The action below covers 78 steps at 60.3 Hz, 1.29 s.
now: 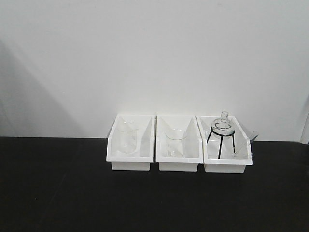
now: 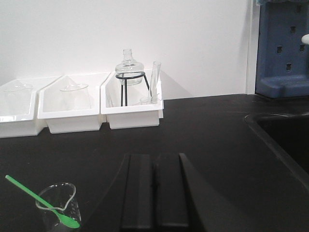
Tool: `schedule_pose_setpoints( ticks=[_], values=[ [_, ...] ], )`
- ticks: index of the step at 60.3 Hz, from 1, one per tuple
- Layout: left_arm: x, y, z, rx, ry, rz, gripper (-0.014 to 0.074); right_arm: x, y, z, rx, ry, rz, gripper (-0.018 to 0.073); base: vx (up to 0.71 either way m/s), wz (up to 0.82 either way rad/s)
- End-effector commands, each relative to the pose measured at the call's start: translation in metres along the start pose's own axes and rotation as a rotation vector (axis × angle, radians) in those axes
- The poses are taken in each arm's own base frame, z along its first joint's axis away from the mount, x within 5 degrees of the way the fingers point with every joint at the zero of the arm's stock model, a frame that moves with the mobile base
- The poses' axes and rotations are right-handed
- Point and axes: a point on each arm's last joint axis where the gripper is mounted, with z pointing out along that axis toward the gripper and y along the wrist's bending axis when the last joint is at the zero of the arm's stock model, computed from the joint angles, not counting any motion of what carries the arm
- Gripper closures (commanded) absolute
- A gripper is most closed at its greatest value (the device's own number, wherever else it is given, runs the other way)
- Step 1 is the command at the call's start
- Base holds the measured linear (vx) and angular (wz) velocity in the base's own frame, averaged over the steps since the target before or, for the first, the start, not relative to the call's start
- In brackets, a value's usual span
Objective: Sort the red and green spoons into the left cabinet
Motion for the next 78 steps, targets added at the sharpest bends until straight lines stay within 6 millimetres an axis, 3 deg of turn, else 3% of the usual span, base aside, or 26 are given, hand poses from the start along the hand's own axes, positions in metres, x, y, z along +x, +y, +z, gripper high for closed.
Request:
schedule_pose_setpoints(
  ticks=[1, 59, 78],
  values=[
    [-0.009, 0.000, -0.002, 0.005, -0.100, -0.009, 0.0596, -0.006, 0.001, -0.001, -0.009, -0.087, -0.014, 0.0564, 0.00, 0.00],
    [-0.010, 0.000, -0.002, 0.006, -0.117, -0.008, 0.0596, -0.006, 0.001, -0.001, -0.010, -0.095, -0.014, 0.0564, 0.00, 0.00],
    [-0.025, -0.001, -0.005, 0.011, -0.254, -0.008, 0.0596, -0.015, 0.002, -0.002, -0.023, -0.182, -0.013, 0.0564, 0.00, 0.00]
  ],
)
